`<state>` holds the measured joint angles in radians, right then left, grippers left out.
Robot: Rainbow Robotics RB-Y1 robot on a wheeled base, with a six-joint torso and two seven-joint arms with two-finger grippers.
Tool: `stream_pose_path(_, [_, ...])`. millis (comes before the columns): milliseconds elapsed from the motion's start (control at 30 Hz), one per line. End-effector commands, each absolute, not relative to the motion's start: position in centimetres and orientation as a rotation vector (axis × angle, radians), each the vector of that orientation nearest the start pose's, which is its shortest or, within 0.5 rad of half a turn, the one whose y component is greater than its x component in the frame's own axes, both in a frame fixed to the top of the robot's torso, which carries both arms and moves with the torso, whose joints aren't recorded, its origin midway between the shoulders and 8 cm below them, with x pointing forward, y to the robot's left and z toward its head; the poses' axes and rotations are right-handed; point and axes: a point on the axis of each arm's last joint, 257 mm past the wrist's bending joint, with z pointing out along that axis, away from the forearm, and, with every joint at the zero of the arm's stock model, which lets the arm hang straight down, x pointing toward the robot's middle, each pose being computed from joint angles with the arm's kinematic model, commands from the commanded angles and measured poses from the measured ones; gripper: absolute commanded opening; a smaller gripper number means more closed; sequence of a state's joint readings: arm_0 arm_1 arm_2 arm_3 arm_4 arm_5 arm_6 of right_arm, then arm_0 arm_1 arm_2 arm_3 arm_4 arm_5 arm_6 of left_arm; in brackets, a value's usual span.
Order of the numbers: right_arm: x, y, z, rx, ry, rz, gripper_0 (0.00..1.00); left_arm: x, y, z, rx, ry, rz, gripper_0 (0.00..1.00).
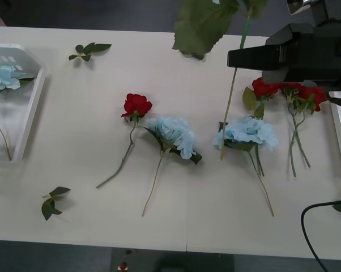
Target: Put the red flowers into the right box and the blue flowers into the left box
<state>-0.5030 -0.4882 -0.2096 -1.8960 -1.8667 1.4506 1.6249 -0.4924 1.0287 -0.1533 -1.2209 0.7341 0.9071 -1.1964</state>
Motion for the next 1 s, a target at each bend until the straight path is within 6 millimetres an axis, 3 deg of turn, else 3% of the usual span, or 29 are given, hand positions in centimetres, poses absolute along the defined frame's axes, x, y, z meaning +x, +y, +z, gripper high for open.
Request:
stream_pose_path(33, [36.6, -4.9, 7.2, -0.849, 1.648, 1.517, 0.00, 58.6, 50.2, -11.1, -0.375, 2.178, -0.018, 1.00])
stream_pose_path(100, [36.5, -4.5, 7.7, -0.864, 1.634, 1.517, 0.00, 58.3, 47.8, -10.0, -0.358, 2.188, -0.098, 1.00])
stream_pose_path(133, [36.5, -4.1, 8.1, -0.878, 1.623, 1.511, 0.00, 57.8, 45.3, -8.7, -0.330, 2.193, -0.181, 1.00])
stream_pose_path(200, [36.4, -3.6, 8.3, -0.892, 1.620, 1.506, 0.00, 56.8, 42.6, -7.2, -0.292, 2.189, -0.279, 1.00])
stream_pose_path(433, [36.4, -1.9, 8.4, -0.904, 1.606, 1.514, 0.00, 50.9, 30.4, -3.9, -0.123, 2.145, -0.772, 1.00])
stream_pose_path(567, [36.9, -1.0, 8.1, -0.914, 1.609, 1.482, 0.00, 46.6, 23.3, -0.9, -0.004, 2.057, -1.045, 1.00])
stream_pose_path(800, [37.1, 0.0, 7.6, -0.922, 1.617, 1.465, 0.00, 41.3, 14.6, 1.9, 0.171, 1.963, -1.312, 1.00])
stream_pose_path(1000, [37.1, 0.3, 7.2, -0.930, 1.628, 1.461, 0.00, 37.1, 9.2, 1.6, 0.314, 1.963, -1.426, 1.00])
